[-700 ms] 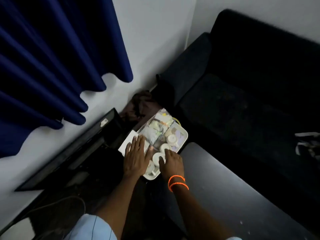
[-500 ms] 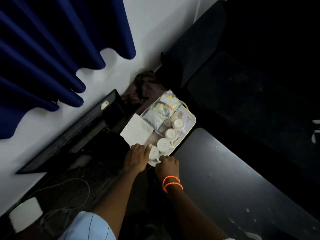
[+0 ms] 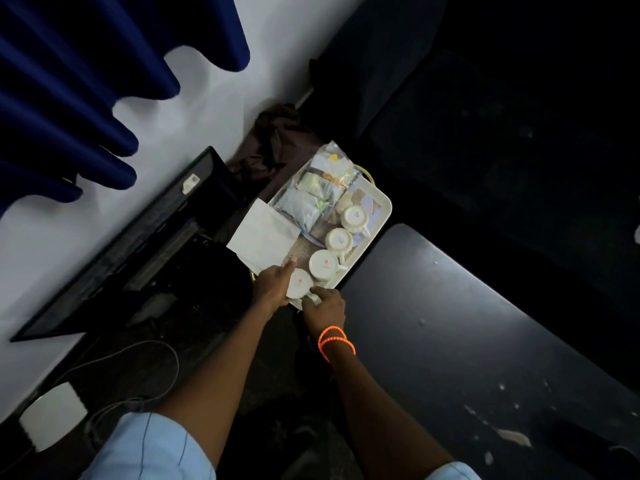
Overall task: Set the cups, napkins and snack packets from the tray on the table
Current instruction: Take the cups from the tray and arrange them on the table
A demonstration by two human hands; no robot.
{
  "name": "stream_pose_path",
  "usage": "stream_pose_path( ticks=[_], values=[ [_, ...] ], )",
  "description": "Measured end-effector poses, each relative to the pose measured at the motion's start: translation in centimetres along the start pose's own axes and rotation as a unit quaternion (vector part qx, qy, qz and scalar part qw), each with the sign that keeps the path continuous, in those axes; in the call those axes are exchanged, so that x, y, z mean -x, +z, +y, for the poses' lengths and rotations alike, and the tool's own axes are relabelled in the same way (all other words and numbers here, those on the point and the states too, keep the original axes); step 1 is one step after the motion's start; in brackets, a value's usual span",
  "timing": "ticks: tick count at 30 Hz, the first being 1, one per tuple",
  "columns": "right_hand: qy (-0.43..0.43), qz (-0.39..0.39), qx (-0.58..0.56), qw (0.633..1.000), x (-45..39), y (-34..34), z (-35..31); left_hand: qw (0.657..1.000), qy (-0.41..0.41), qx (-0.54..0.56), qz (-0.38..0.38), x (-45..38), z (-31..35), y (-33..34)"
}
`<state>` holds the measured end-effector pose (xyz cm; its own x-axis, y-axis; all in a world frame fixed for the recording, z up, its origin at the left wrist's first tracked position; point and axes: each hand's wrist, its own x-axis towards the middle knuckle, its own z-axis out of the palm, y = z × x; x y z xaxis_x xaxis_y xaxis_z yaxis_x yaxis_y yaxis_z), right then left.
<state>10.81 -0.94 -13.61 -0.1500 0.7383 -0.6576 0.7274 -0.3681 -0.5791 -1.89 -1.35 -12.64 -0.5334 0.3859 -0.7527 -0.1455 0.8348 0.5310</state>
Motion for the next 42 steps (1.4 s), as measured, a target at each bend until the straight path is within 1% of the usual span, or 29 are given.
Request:
stream_pose_path(
  ticks=[2,4,5,7,10,13,15,19,21,24,27,29,32,34,39,42],
  values=[
    [0.005,0.011,-0.096,0.995,0.3,0.2,0.3,0.998,-0.022,0.043,0.031,0.3,-0.6,0.2],
    [0.02,0.017,-0.179,0.984,1.0,-0.2,0.2,0.996,-0.019,0.059,0.061,0.9,-1.0,0.2],
    [0.033,0.016,-0.219,0.975,1.0,-0.5,0.0,0.995,-0.021,0.074,0.068,1.1,-0.9,0.1],
    [0.05,-0.011,-0.304,0.951,0.8,-1.4,-0.2,0.99,-0.03,0.126,0.06,1.4,-0.6,-0.1],
    [0.054,-0.05,-0.407,0.91,0.8,-2.9,-0.4,0.981,-0.024,0.192,-0.009,2.3,-0.4,0.1],
    [0.061,-0.031,-0.461,0.885,0.4,-4.6,0.0,0.97,-0.004,0.215,-0.113,3.1,0.2,1.1],
    [0.064,-0.024,-0.48,0.874,-0.3,-6.3,1.1,0.965,-0.001,0.2,-0.169,3.2,0.8,2.0],
    [0.08,-0.068,-0.454,0.885,-1.2,-10.7,4.7,0.955,0.01,0.128,-0.266,3.8,2.0,5.7],
    [0.066,-0.06,-0.423,0.902,-1.1,-12.7,7.3,0.954,0.026,0.083,-0.286,4.5,2.5,8.6],
    [0.062,0.029,-0.377,0.924,-0.4,-14.8,11.8,0.951,0.067,-0.03,-0.301,6.0,2.5,13.6],
    [0.066,0.111,-0.328,0.936,0.5,-15.8,15.9,0.924,0.138,-0.173,-0.31,7.4,1.5,18.2],
    [0.089,0.165,-0.3,0.935,0.9,-16.3,18.7,0.901,0.165,-0.238,-0.324,8.1,0.5,21.6],
    [0.093,0.238,-0.239,0.937,1.5,-17.3,22.9,0.869,0.166,-0.289,-0.367,8.9,-1.5,26.3],
    [0.086,0.27,-0.193,0.939,2.1,-18.1,25.9,0.851,0.168,-0.313,-0.387,9.5,-3.1,29.2],
    [0.134,0.255,-0.047,0.956,4.5,-19.6,32.5,0.827,0.165,-0.335,-0.42,12.4,-7.8,34.4],
    [0.151,0.255,-0.016,0.955,5.4,-19.5,34.9,0.822,0.158,-0.339,-0.43,13.5,-9.6,36.2]
  ],
)
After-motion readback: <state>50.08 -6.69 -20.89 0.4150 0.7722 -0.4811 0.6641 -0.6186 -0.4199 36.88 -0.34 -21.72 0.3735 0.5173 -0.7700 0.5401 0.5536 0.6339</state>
